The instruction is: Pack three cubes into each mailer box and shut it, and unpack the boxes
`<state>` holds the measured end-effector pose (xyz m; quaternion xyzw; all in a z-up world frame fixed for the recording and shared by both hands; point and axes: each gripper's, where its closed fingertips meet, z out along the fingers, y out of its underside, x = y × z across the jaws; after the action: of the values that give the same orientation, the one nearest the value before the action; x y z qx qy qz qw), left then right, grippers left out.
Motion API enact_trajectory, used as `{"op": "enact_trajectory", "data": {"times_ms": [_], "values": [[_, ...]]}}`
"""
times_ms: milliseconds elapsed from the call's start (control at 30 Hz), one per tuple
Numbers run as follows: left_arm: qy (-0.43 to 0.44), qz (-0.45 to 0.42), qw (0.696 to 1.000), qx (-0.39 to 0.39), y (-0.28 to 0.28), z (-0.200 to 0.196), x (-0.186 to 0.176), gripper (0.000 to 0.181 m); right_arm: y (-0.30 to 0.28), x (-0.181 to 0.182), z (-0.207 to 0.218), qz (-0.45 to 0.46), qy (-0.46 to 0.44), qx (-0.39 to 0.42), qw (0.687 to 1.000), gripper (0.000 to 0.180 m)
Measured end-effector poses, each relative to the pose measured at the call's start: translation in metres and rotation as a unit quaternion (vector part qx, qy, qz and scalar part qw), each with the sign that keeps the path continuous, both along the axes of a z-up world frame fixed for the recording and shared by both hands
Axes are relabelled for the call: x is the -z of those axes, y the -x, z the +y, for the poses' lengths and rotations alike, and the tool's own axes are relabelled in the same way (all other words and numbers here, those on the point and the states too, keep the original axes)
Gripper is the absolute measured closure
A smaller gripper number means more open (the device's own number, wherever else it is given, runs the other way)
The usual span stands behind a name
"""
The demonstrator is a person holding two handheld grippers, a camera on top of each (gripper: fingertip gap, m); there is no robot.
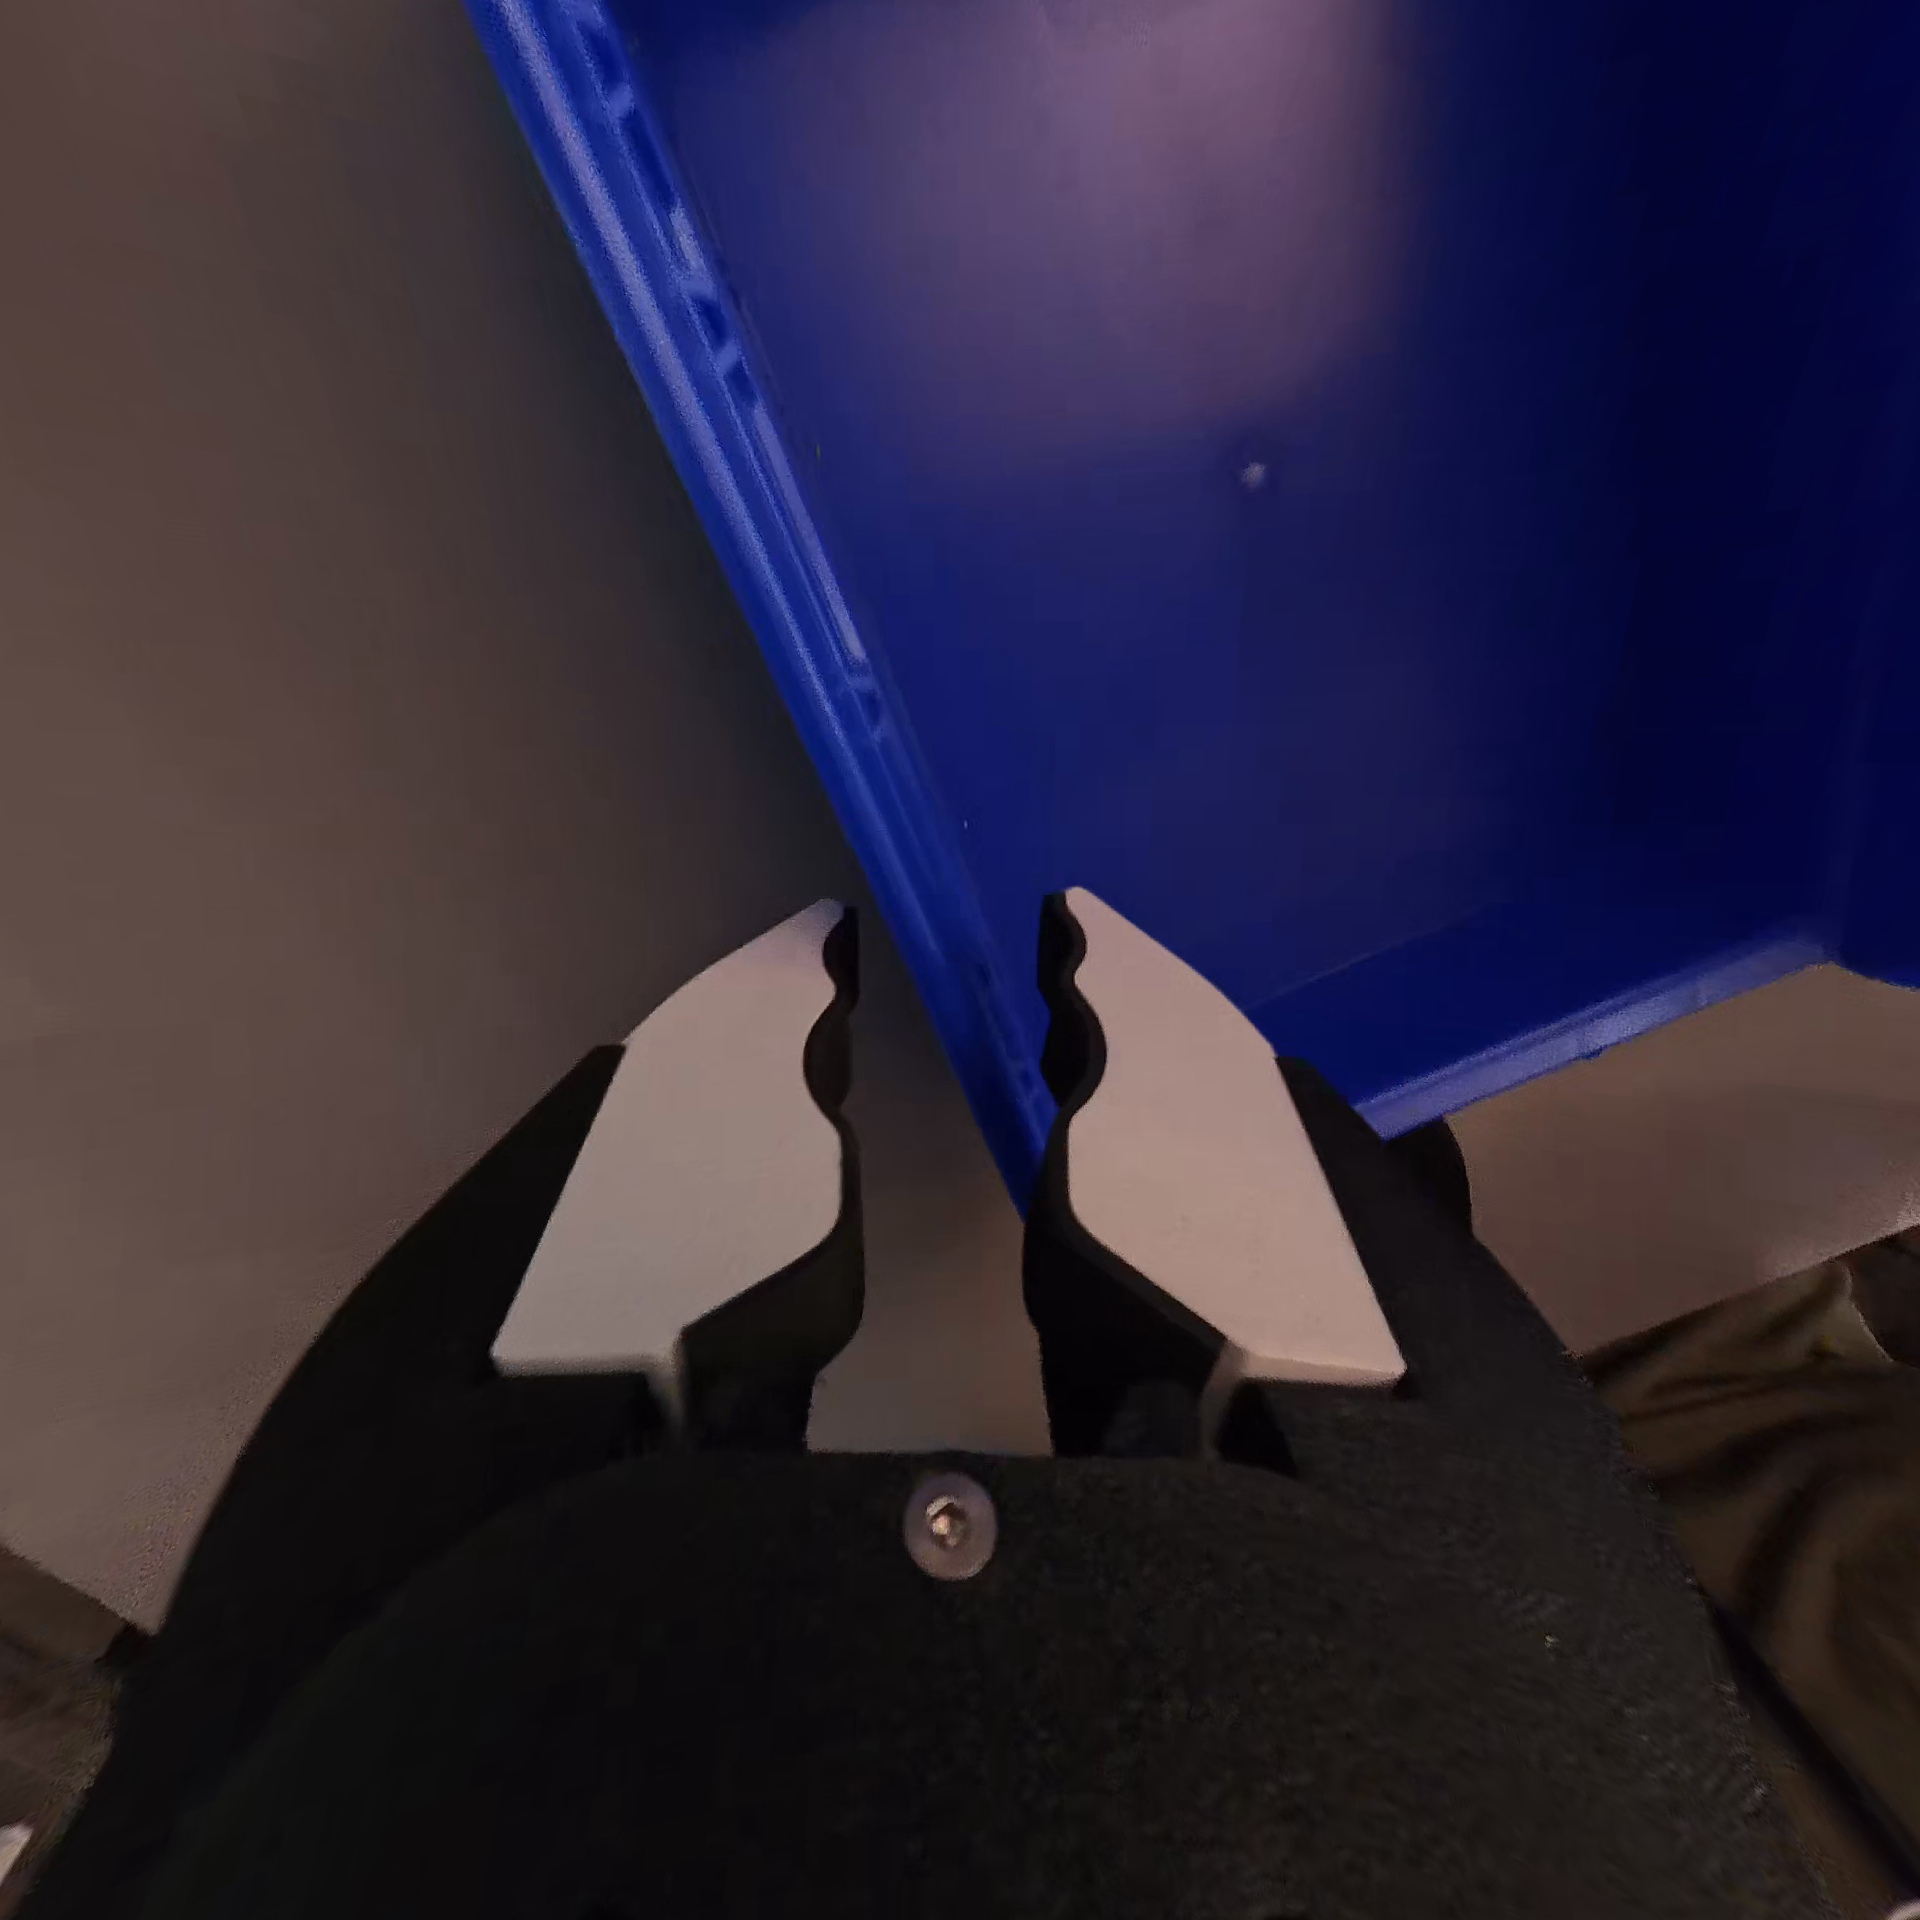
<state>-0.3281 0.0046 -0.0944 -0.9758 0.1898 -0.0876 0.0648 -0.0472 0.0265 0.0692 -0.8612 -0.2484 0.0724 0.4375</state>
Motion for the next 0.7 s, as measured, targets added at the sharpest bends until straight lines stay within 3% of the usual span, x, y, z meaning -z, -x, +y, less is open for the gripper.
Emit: {"op": "enact_trajectory", "data": {"times_ms": [33,167,333,433,700], "values": [[-0.009,-0.002,1.0,0.002,-0.002,0.005,0.001,0.15,0.017,0.0,0.0,0.019,0.002,-0.03,0.999,0.147],[0.0,0.021,1.0,0.006,-0.006,0.013,0.015,0.16,0.065,0.017,0.014,0.062,-0.012,-0.087,0.994,0.152],[0.018,0.037,0.999,-0.022,0.009,0.012,0.02,0.172,0.088,0.08,0.016,0.032,0.12,-0.089,0.988,0.15],[0.039,0.002,0.998,-0.051,0.026,0.006,0.02,0.174,0.092,0.112,0.014,-0.008,0.185,-0.076,0.98,0.146],[0.085,-0.038,0.991,-0.101,0.077,-0.022,0.017,0.172,0.141,0.136,-0.015,0.006,0.279,-0.068,0.958,0.134]]}}
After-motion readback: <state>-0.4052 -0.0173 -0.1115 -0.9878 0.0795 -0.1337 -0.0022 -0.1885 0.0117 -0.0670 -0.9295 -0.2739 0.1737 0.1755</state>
